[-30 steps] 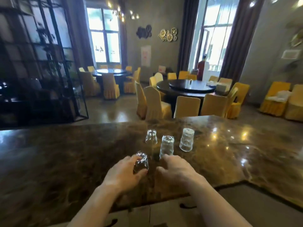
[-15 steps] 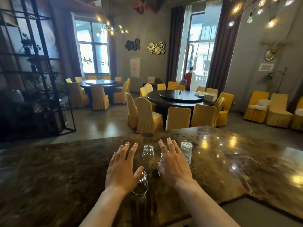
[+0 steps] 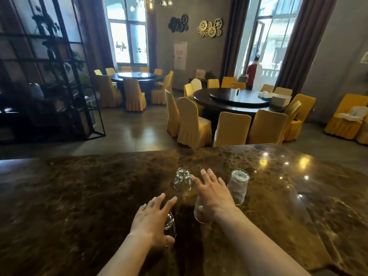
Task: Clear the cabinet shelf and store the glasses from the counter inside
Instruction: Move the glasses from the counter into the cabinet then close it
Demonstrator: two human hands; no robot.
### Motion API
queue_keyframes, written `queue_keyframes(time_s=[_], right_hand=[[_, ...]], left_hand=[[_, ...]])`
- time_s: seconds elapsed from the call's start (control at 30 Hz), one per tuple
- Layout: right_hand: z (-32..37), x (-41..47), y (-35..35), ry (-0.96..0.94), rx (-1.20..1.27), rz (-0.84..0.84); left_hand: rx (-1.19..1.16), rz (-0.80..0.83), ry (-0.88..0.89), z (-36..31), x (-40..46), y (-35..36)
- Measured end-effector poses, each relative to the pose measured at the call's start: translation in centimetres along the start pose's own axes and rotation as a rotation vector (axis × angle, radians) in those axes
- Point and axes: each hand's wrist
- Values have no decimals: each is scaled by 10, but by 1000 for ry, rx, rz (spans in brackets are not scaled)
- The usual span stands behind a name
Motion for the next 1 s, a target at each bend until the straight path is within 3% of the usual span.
queue_keyframes(time_s=[0.13, 0.27, 0.37, 0.43, 0.53, 0.67, 0.8, 1.0], right_hand=[[-15, 30, 7, -131, -117, 198], [-14, 51, 11, -253, -261, 204], [-15, 59, 12, -329, -322, 158], [-23, 60, 8, -319, -281, 135], [-49, 49, 5, -210, -77, 51], [-74, 23, 17, 113, 517, -138], [-72, 11, 41, 292, 946, -160], [-64, 8, 72, 297, 1065, -202]], left_hand=[[150, 247, -13, -5, 27, -2], [237, 282, 14, -8, 42, 1], [100, 236, -51, -2, 41, 0], [-181, 161, -176, 11, 37, -2], [-728, -17, -363, 35, 31, -2], [-1198, -226, -439, 45, 31, 13], [-1162, -362, -375, 32, 41, 35], [-956, -434, -273, 12, 49, 57]])
Point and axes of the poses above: each hand's wrist, its own x-axis towards the middle knuckle, its own y-axis out of the palm, z = x × y, and after that the axes turned 6 degrees about -z, right-handed
